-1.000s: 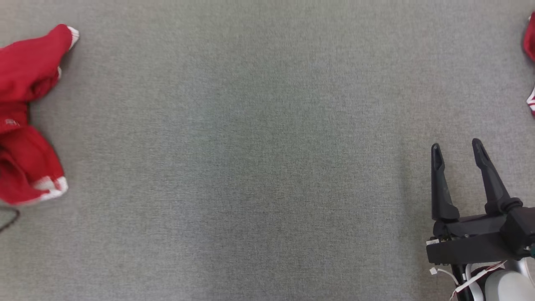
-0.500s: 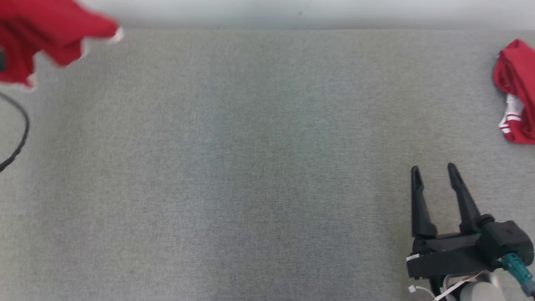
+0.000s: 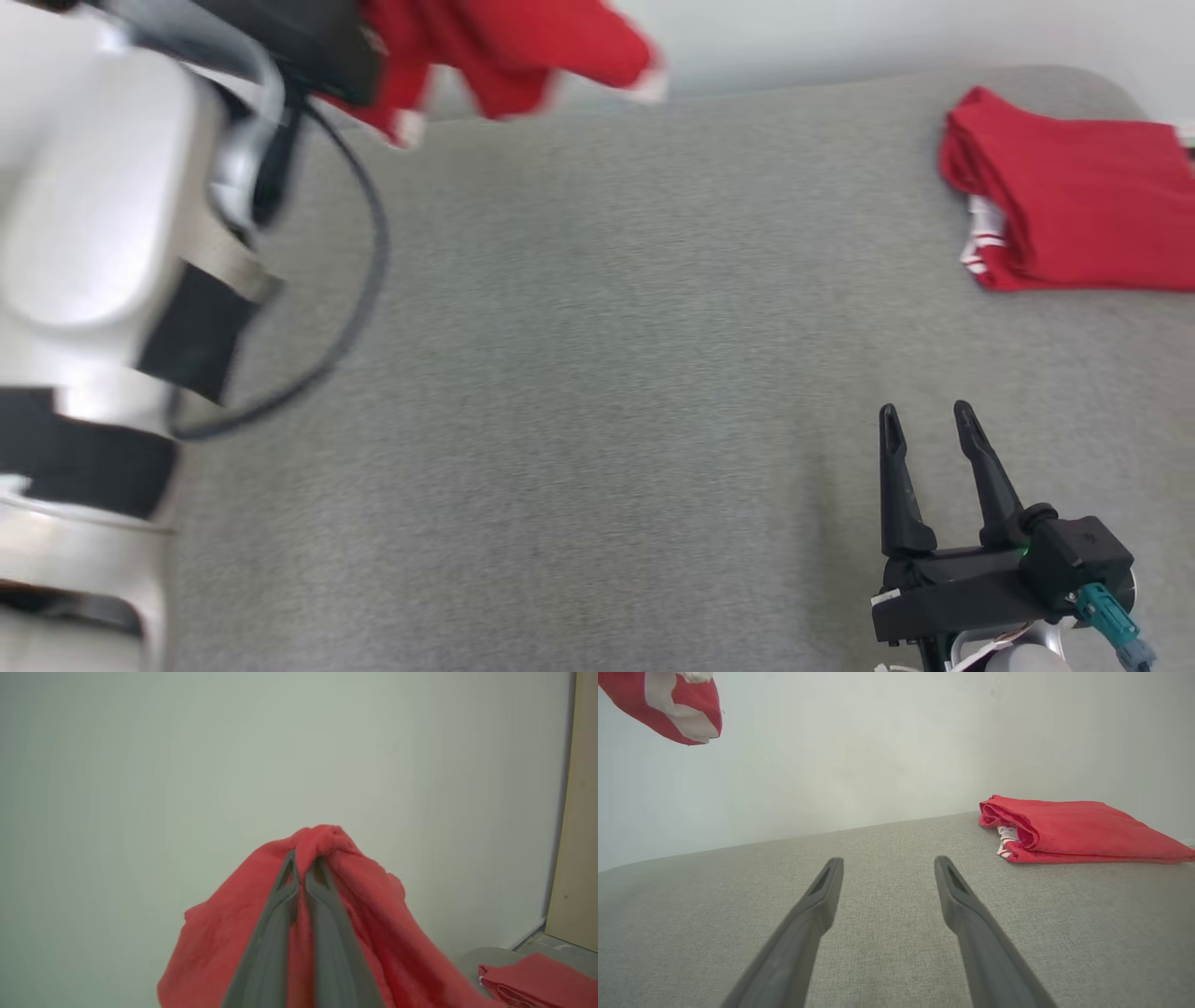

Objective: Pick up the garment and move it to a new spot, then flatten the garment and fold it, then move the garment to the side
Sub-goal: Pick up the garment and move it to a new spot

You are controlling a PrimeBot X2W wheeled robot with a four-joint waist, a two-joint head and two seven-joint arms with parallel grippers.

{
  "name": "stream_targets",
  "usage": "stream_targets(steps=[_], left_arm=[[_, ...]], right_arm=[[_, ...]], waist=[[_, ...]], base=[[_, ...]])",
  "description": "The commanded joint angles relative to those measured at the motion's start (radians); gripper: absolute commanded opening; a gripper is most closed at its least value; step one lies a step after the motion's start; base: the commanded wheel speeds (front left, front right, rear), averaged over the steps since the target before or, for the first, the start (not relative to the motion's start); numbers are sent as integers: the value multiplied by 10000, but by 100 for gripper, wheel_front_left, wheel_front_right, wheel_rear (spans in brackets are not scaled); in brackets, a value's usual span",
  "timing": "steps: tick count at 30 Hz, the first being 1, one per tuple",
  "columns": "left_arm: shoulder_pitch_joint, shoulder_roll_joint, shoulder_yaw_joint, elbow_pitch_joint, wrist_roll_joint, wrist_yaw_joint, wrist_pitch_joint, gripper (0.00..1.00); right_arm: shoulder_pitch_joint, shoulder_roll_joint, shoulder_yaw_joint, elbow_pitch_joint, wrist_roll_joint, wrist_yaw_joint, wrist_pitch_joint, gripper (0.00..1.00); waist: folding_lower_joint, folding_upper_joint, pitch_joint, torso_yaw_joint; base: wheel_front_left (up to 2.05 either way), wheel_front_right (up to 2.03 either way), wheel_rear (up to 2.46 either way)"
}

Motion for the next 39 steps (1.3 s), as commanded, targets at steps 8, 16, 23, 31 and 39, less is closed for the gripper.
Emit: stream_targets(steps=[8, 16, 23, 31, 39], left_arm=[[1922, -1095, -567, -721, -401, 362, -66, 0], [3933, -1506, -1096, 6, -586, 507, -235, 0], [5077, -1782, -1561, 1500, -942, 211, -277, 0], [5024, -2050, -2308, 1105, -775, -68, -957, 100], [5074, -1498, -1958, -386, -256, 449, -1341, 100]], right_arm=[[-14, 68, 93, 282, 303, -28, -169, 100], [-220, 72, 121, 335, 449, -28, -184, 100], [-387, 68, 253, 394, 466, -28, -186, 100], [-14, 66, 96, 382, 361, -28, -188, 100], [351, 68, -239, 326, 160, -28, -173, 100]], waist=[[1, 1, -179, -1137], [1, 1, 76, -1132], [1, 1, -11, -1023], [1, 1, -593, -448], [1, 1, -1253, 430]], base=[[0, 0, 0], [0, 0, 0], [0, 0, 0], [0, 0, 0], [0, 0, 0]])
